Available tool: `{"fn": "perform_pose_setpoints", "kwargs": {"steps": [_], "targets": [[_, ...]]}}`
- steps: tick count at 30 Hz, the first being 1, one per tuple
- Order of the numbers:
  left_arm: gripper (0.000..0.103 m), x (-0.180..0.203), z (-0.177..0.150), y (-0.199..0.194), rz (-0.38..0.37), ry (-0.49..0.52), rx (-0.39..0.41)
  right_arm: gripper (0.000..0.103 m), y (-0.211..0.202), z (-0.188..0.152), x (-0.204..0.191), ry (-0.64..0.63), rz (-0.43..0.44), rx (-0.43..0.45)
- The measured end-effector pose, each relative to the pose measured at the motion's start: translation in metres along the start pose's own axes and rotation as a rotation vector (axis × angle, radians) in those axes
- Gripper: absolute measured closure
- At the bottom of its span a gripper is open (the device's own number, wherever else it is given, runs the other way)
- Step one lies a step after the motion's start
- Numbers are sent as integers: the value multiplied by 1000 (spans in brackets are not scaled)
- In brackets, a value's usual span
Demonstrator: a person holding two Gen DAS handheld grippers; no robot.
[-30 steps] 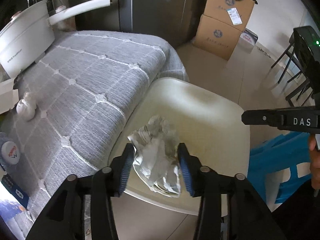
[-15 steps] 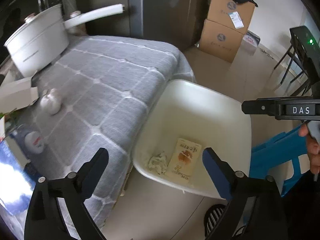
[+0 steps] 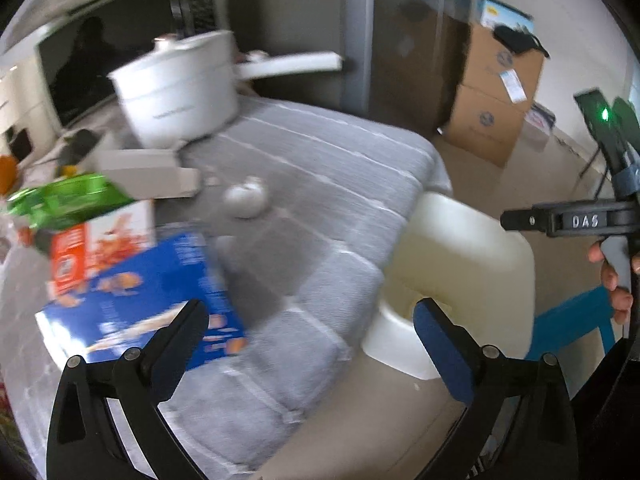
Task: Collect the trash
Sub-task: 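Grasp the blue almond biscuit box with the left gripper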
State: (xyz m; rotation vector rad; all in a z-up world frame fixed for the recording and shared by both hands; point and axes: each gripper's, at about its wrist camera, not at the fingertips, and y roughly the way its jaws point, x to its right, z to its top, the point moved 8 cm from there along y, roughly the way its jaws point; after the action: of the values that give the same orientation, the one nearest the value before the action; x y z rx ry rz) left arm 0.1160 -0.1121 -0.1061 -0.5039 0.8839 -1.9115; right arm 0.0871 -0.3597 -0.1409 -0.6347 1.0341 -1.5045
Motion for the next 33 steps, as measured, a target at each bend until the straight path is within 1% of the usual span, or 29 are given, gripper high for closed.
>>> {"fn": "perform_pose_setpoints", "kwargs": {"steps": [5,10,11,13,15,17,19,22,24,25,26,29,31,33], "targets": [[0,-70,-11,-25,47,-123,42,22,4,6,-35,-64,12,2],[0,-132,-36,-35,97,-243,40,22,7,8,-81,-149,25,13],[0,-144,-42,-37,110,-253,37,22,8,7,-89,-163,30,14],[0,-153,-48,-38,105,-237,35,22,10,6,-108,-203,38,13],[0,-152,-47,-38,90,-164,44,22,15,5,-123,-234,36,10],[0,-145,-40,-36,114,13,64,22,20,5,-135,-260,36,4],[0,-136,-36,-30,134,166,53,22,26,5,-144,-277,40,-2],[0,-123,-35,-17,112,371,-5,22,33,6,-149,-284,40,-12],[0,-118,-39,-8,123,491,-48,22,34,7,-148,-281,39,-16],[0,-115,-42,0,134,577,-88,22,35,8,-146,-276,41,-17],[0,-113,-45,6,143,638,-113,22,35,9,-144,-269,43,-18],[0,-112,-52,20,157,759,-183,22,34,12,-134,-232,53,-20],[0,-111,-52,25,173,838,-207,22,34,14,-128,-202,68,-23],[0,-110,-51,29,164,864,-235,21,36,17,-123,-179,78,-29]]}}
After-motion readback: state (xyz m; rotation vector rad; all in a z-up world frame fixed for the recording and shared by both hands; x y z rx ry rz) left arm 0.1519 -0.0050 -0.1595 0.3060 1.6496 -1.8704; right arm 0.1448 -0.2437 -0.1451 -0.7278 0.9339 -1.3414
